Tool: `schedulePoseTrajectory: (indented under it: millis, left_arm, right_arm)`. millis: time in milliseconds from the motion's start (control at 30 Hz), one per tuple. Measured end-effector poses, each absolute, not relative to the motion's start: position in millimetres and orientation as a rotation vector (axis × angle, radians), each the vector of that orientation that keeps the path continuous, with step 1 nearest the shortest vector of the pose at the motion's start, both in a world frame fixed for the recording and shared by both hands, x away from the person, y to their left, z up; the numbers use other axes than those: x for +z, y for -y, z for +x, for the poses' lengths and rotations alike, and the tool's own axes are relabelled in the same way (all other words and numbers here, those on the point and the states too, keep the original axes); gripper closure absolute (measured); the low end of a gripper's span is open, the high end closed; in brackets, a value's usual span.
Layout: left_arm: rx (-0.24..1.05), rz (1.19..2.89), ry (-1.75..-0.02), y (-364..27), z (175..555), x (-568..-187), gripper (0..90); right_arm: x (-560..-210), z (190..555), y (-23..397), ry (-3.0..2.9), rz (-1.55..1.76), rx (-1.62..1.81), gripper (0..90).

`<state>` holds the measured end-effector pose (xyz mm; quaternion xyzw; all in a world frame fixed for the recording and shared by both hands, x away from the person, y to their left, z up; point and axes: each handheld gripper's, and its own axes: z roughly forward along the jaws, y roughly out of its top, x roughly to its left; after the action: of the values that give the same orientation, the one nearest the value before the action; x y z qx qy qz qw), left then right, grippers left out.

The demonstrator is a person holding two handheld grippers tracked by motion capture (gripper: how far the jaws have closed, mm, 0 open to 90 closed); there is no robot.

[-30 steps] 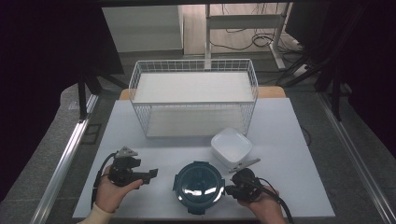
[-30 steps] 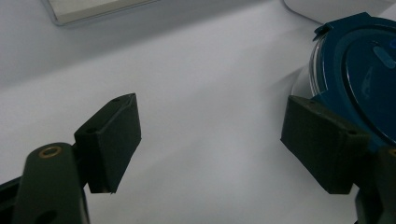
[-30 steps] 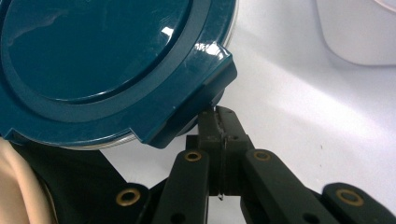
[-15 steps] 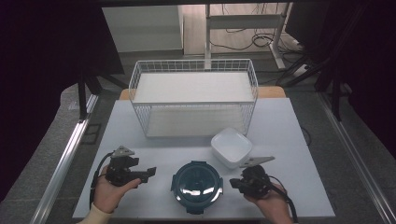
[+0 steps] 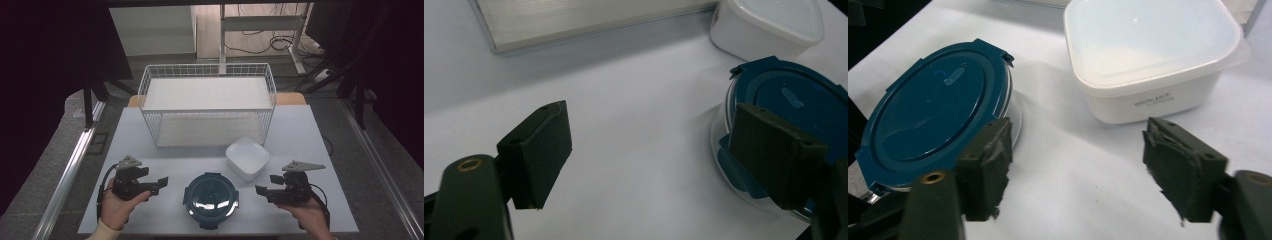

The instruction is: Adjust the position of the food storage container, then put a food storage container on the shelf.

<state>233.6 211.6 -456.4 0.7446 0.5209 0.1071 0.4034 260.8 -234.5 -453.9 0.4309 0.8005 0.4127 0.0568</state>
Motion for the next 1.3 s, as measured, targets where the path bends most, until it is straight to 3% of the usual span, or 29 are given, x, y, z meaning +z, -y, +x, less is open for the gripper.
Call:
schedulePoseTrajectory:
  millis: [633, 1300]
  left_arm:
    - [0.24, 1.818, -1.285, -214, 226, -450, 16.4]
    - [0.047, 1.866, -1.228, -193, 224, -462, 14.7]
  right_arm:
    - [-454, 263, 231, -2.417, 1.265, 1.317, 21.0]
    - [-444, 269, 191, -2.525, 1.218, 1.404, 19.4]
